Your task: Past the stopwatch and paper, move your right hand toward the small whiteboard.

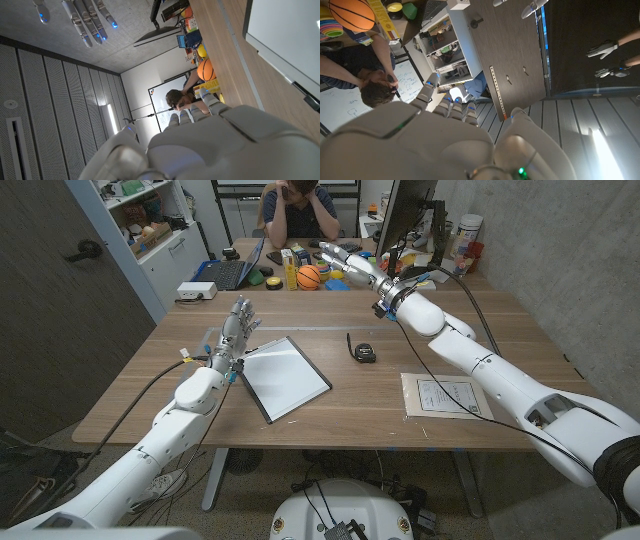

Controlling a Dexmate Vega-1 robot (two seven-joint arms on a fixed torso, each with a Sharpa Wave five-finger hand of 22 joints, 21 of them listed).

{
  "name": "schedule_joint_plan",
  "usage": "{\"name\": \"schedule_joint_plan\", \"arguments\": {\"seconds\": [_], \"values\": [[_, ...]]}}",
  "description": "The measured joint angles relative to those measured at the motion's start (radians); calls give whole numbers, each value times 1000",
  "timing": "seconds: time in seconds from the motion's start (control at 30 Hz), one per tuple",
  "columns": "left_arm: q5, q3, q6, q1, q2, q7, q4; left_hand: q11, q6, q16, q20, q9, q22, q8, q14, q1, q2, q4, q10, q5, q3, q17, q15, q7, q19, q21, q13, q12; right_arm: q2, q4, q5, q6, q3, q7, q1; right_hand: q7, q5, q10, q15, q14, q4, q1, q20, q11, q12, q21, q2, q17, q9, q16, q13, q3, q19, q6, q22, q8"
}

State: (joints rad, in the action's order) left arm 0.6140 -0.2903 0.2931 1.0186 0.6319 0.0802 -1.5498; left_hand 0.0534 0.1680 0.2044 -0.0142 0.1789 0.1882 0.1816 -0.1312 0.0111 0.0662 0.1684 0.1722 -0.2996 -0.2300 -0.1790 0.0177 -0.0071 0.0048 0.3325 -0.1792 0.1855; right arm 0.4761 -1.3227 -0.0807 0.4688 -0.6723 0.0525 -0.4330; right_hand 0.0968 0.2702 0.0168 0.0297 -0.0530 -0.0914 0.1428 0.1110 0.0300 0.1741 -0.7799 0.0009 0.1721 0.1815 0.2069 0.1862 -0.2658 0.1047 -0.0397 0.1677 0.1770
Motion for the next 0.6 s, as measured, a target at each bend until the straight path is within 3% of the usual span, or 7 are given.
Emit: {"name": "schedule_joint_plan", "arguments": {"seconds": [0.23, 0.37, 0.6], "values": [[-2, 13, 3, 22, 12, 9, -25, 0, 0, 0, 0, 0, 0, 0, 0, 0, 0, 3, 0, 0, 3, 0, 0, 0, 0, -4, 0, 0, 8, -42, -75, -34, -32, 5, 10, 18, 3, 23, 1, -10, 17, 24, -4, 13, 0, 12, -1, 3, 0, -4, 0, 1, 3, -18, 0, 0], [-3, 21, 5, 34, 19, 13, -36, 0, 0, 0, 0, 0, 0, 0, 0, 0, 0, 3, 0, -4, 3, 0, 0, 0, 0, -4, 0, 0, 11, -65, -131, -56, -50, 5, 17, 23, 4, 23, 1, -10, 33, 41, -28, 13, 4, 22, -10, 3, 0, -4, 0, 8, -20, -23, 0, 0], [-3, 36, 5, 54, 34, 19, -57, 0, 0, 0, 0, 0, 0, 0, 0, 0, 0, -1, 0, -4, 7, 0, 0, 0, 0, -4, 0, 0, 6, -78, -205, -72, -84, 7, 37, 26, 4, 19, 6, 3, 46, 60, -38, 17, 4, 29, -29, 3, 0, 1, 0, 21, -45, -38, -5, 0]]}}
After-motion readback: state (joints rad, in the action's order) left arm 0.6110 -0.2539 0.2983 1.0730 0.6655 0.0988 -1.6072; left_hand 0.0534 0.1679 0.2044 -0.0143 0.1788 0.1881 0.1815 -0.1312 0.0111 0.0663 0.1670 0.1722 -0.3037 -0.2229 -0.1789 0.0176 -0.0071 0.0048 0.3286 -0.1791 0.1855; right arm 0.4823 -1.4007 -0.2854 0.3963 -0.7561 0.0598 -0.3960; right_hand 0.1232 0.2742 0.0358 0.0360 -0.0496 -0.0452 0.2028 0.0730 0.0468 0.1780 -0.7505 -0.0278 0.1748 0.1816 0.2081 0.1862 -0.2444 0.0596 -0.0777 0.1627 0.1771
